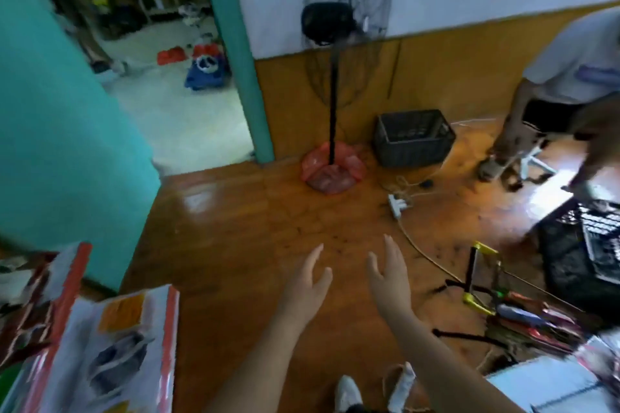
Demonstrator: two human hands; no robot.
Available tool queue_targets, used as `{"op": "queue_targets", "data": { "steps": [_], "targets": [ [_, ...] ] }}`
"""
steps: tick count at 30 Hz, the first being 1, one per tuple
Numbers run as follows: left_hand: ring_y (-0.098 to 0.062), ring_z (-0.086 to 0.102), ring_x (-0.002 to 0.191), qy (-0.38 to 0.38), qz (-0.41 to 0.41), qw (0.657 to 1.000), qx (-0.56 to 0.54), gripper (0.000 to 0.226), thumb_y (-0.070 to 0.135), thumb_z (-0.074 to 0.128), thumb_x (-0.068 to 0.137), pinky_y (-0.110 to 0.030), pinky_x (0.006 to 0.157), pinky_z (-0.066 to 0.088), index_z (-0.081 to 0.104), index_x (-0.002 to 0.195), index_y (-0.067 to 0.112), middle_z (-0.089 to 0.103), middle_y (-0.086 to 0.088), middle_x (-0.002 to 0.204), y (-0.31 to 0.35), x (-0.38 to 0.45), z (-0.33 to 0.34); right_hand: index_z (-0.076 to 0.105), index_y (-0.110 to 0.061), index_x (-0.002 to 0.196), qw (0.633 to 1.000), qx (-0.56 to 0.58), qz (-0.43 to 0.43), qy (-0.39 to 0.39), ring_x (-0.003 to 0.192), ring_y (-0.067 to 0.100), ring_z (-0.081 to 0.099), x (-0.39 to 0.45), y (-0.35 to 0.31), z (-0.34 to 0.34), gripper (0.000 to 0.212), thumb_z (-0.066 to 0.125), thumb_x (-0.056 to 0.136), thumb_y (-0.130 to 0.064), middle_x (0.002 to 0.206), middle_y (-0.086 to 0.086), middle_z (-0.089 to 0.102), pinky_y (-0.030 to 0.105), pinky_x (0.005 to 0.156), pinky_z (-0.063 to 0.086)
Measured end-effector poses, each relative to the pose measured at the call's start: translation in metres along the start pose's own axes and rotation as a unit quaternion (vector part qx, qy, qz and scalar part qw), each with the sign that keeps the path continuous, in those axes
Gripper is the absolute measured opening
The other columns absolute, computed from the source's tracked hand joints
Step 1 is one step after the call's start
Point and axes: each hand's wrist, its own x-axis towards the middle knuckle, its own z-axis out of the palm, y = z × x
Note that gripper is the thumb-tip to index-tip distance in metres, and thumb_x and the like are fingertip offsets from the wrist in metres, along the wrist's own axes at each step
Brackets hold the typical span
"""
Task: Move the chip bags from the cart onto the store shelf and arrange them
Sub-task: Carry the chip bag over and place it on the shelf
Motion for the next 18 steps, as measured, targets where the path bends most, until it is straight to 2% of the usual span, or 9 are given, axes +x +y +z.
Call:
{"op": "queue_targets", "data": {
  "steps": [4, 9, 12, 15, 18],
  "targets": [
    [-0.014, 0.04, 0.138, -0.108, 0.05, 0.992, 0.033, 0.051, 0.043, 0.045, 0.099, -0.03, 0.109, 0.036, 0.032, 0.148, 0.04, 0.037, 0.005, 0.151, 0.076, 0.082, 0.068, 0.024, -0.023, 0.152, 0.993, -0.006, 0.079, 0.087, 0.146, 0.014, 0.023, 0.058, 0.042, -0.075, 0.06, 0.043, 0.099, -0.042, 0.158, -0.004, 0.027, 0.035, 0.117, 0.026],
    [-0.016, 0.043, 0.134, -0.22, 0.117, 0.964, 0.095, 0.048, 0.042, 0.046, 0.098, -0.039, 0.11, 0.041, 0.038, 0.146, 0.04, 0.043, 0.003, 0.145, 0.141, 0.159, 0.153, 0.031, -0.019, 0.149, 0.963, 0.027, 0.194, 0.188, 0.139, 0.02, 0.037, 0.1, 0.096, -0.137, 0.057, 0.048, 0.097, -0.038, 0.15, 0.0, 0.04, 0.039, 0.113, 0.035],
    [-0.016, 0.044, 0.133, -0.294, 0.141, 0.937, 0.125, 0.048, 0.044, 0.045, 0.098, -0.041, 0.108, 0.043, 0.037, 0.145, 0.042, 0.042, 0.004, 0.147, 0.165, 0.197, 0.202, 0.032, -0.016, 0.148, 0.933, 0.058, 0.267, 0.236, 0.138, 0.02, 0.037, 0.12, 0.125, -0.159, 0.056, 0.049, 0.098, -0.032, 0.148, 0.001, 0.041, 0.033, 0.11, 0.032],
    [-0.015, 0.044, 0.133, -0.357, 0.161, 0.907, 0.156, 0.048, 0.047, 0.045, 0.097, -0.041, 0.108, 0.044, 0.037, 0.145, 0.045, 0.042, 0.007, 0.148, 0.188, 0.245, 0.251, 0.031, -0.018, 0.149, 0.891, 0.095, 0.344, 0.28, 0.141, 0.022, 0.033, 0.15, 0.157, -0.174, 0.058, 0.05, 0.097, -0.033, 0.153, 0.004, 0.036, 0.039, 0.114, 0.031],
    [-0.013, 0.045, 0.133, -0.408, 0.189, 0.873, 0.189, 0.05, 0.046, 0.047, 0.098, -0.036, 0.109, 0.043, 0.037, 0.146, 0.04, 0.043, 0.008, 0.147, 0.208, 0.298, 0.294, 0.03, -0.015, 0.15, 0.841, 0.132, 0.423, 0.31, 0.14, 0.026, 0.034, 0.181, 0.181, -0.185, 0.059, 0.051, 0.097, -0.031, 0.153, 0.008, 0.036, 0.037, 0.111, 0.031]
  ]
}}
